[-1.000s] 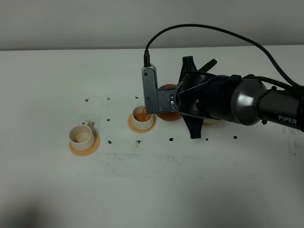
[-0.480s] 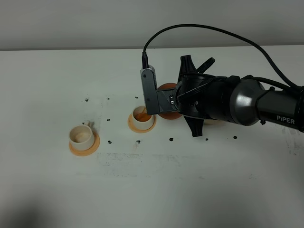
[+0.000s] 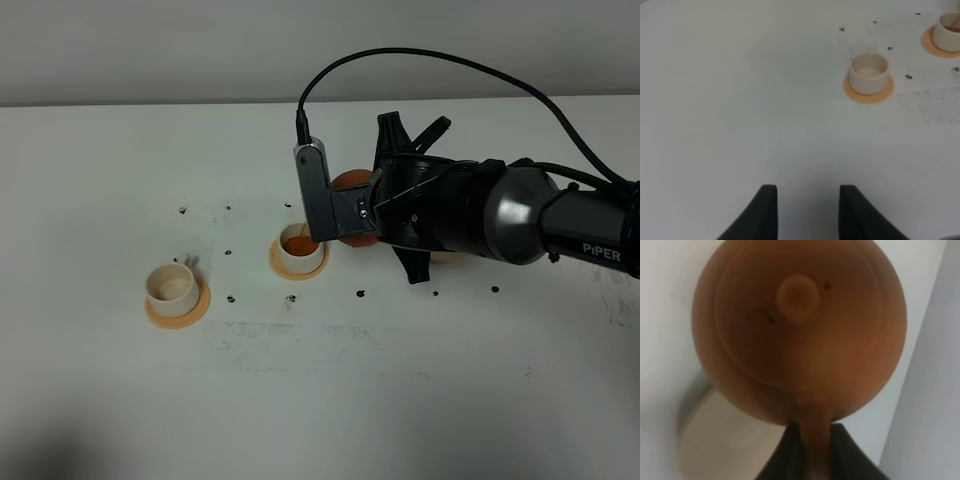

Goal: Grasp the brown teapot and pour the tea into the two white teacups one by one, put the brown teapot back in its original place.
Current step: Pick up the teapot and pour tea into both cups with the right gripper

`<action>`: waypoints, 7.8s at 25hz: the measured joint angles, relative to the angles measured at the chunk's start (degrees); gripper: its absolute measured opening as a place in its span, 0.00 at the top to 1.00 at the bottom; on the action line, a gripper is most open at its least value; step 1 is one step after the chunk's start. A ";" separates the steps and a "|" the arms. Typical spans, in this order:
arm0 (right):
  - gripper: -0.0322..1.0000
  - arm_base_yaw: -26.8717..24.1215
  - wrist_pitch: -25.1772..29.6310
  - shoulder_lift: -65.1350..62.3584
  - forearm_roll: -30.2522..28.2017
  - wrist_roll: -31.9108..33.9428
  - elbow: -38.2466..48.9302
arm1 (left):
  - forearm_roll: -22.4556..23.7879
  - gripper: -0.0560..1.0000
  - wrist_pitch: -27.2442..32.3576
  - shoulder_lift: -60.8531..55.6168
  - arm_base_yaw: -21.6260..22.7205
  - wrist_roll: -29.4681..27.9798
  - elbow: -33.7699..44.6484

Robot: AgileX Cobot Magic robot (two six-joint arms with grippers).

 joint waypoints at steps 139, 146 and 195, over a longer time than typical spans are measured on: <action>0.89 2.94 -3.50 -11.14 41.88 6.36 1.10 | 0.00 0.66 0.00 0.00 0.00 0.00 0.00; 0.89 6.82 -0.94 -6.52 34.37 5.48 -3.49 | 0.00 0.66 0.00 0.00 0.00 0.00 0.00; 0.89 13.39 -2.03 6.55 14.38 6.93 -13.58 | 0.00 0.66 0.00 0.00 0.00 0.06 0.00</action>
